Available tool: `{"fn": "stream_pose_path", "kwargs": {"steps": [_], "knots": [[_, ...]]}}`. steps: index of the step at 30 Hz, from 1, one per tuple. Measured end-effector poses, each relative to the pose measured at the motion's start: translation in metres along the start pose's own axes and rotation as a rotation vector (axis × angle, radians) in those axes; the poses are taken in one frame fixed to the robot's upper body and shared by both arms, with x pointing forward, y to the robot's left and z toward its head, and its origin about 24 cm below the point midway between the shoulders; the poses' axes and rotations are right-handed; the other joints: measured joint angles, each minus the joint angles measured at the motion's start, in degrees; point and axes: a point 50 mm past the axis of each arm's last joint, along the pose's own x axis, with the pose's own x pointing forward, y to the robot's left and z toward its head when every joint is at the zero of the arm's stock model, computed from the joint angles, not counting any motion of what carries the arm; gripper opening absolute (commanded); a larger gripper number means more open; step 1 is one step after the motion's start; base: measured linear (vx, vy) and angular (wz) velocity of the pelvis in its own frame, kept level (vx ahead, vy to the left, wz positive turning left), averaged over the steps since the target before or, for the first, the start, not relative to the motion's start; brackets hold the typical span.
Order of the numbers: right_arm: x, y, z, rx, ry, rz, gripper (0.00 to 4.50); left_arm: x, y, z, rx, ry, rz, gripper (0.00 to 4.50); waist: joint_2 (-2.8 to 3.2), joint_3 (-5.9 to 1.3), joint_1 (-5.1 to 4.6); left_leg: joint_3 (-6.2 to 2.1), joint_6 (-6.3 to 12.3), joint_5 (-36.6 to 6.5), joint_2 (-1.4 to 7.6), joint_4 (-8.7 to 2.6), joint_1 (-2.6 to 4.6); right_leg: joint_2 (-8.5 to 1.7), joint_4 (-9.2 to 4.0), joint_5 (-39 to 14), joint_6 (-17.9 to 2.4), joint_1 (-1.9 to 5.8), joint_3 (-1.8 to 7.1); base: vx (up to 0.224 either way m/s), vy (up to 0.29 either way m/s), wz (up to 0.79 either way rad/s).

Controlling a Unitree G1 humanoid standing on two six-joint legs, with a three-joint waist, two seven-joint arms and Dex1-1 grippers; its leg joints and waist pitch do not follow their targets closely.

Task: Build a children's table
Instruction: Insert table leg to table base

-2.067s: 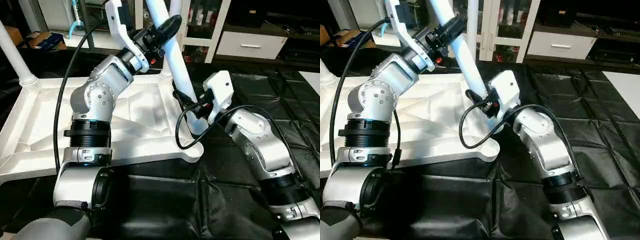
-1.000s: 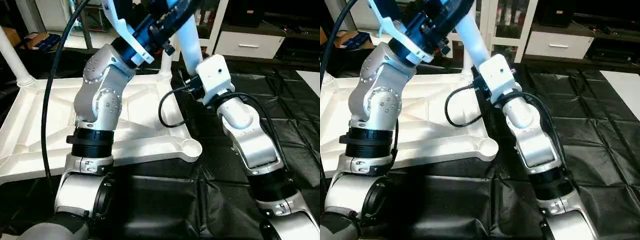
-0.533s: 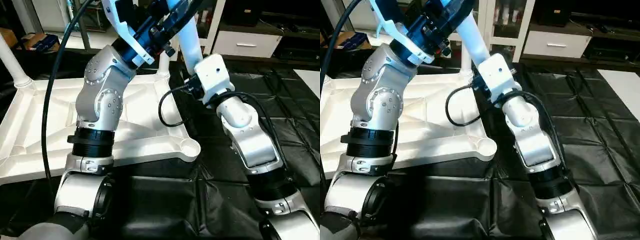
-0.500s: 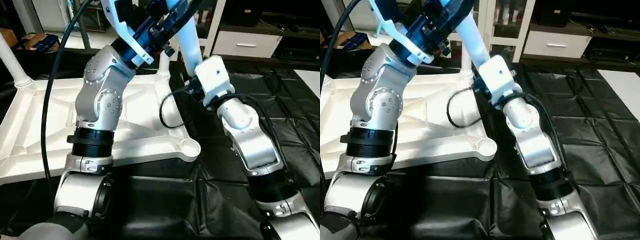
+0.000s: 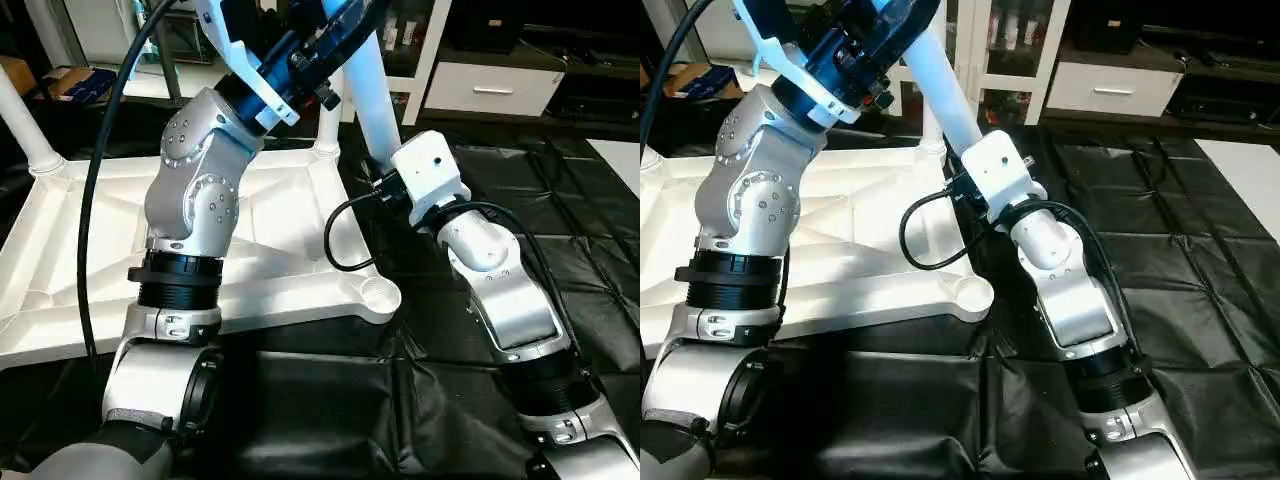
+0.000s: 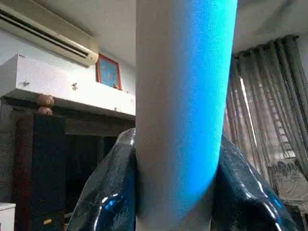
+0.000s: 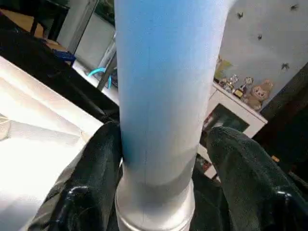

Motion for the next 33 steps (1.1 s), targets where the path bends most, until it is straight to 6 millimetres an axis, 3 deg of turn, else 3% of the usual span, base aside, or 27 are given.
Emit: {"fn": "stream_pose_path", "kwargs": {"steps": [9,28,29,33], "knots": [[-0.0005,0.0008,0.0014,-0.004,-0.029,0.007,1.92,0.0023,0.0,0.0031,0.003,-0.011,-0.01,1.63,0.0,0.0,0.0,0.0,0.0,0.0,0.0,0.0,0.0,0.0,0.0,0.0,0.0,0.0,0.0,0.0,0.0,0.0],[-0.0005,0.0005,-0.0033,0.001,-0.028,0.022,1.84,0.0012,0.0006,0.0018,0.002,0.021,-0.022,1.63,0.0,0.0,0.03,0.0,0.0,0.0,0.0,0.02,0.01,0.0,0.03,0.0,0.0,0.01,0.0,0.0,0.0,0.0],[-0.0005,0.0001,-0.0038,0.003,-0.026,0.021,1.84,0.0017,0.0005,0.0011,-0.001,0.02,-0.012,2.19,0.0,0.0,0.04,0.0,0.01,0.0,0.0,0.03,0.0,0.0,0.03,0.0,0.0,0.01,0.0,0.0,0.0,0.0],[-0.0003,-0.0039,-0.0071,0.064,-0.016,0.0,1.84,-0.0006,0.0041,0.0007,-0.012,0.017,0.016,2.42,0.0,0.0,-0.03,0.0,0.01,0.0,0.0,0.05,0.01,0.0,0.08,0.0,0.0,0.0,0.0,0.0,0.0,0.0]]}}
